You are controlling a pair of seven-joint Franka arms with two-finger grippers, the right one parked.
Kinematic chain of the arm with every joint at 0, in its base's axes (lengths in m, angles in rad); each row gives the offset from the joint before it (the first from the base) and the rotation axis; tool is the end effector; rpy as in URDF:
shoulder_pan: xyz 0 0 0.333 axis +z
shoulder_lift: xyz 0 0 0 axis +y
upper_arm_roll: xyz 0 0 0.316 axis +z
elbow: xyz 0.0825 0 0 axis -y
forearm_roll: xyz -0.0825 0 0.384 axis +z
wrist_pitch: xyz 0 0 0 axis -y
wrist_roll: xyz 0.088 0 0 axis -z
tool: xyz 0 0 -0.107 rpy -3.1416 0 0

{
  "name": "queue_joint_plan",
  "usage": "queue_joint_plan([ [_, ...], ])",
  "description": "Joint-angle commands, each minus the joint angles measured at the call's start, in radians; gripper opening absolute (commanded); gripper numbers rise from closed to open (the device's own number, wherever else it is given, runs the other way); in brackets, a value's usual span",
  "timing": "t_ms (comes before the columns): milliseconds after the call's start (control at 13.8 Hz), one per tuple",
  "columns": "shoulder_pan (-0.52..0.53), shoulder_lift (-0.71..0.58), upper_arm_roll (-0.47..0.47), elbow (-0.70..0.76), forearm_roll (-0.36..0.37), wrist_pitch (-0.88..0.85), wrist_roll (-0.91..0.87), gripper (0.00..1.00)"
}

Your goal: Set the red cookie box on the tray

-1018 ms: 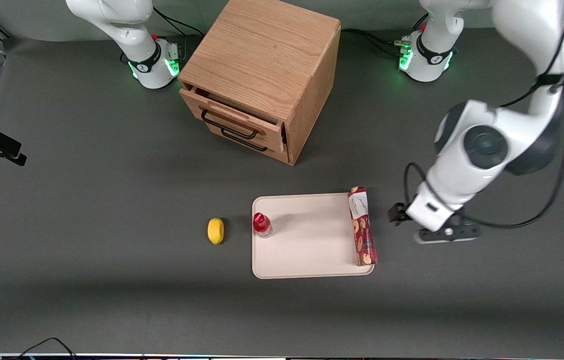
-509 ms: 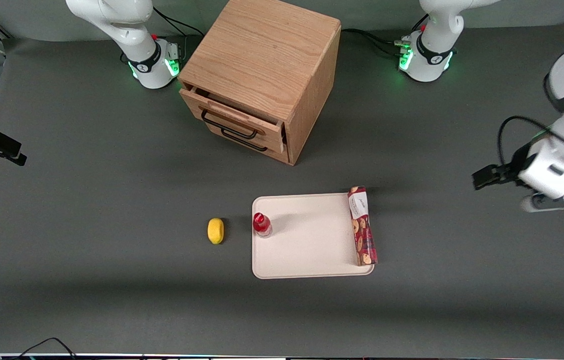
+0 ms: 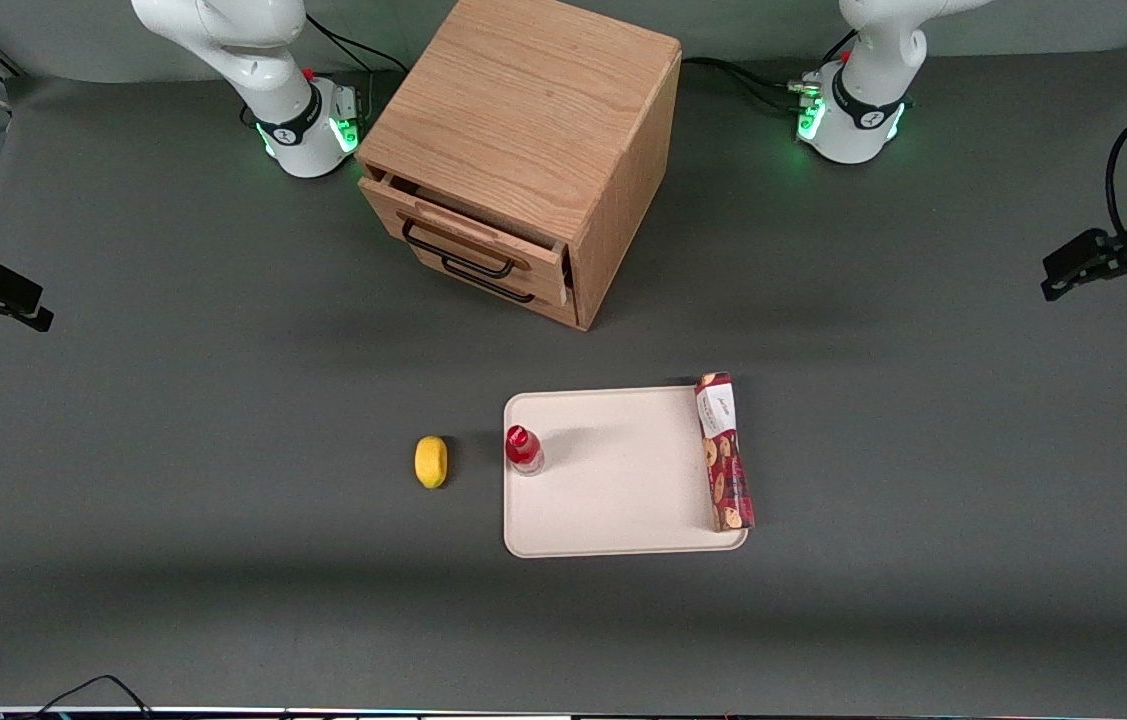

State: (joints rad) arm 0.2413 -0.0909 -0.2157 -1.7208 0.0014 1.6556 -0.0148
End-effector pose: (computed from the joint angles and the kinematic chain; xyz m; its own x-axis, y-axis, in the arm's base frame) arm 0.5329 0.0089 0.6090 0.9989 0.0407 0.0239 0.0412 -0.9989 -0.0205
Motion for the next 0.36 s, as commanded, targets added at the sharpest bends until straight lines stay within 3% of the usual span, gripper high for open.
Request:
queue_joint_plan([
  [0, 0.006, -0.050, -0.002, -0.036, -0.037, -0.017, 0.021, 1.00],
  [291, 0.018, -0.085, -0.002, -0.086, -0.038, 0.021, 0.021, 1.00],
])
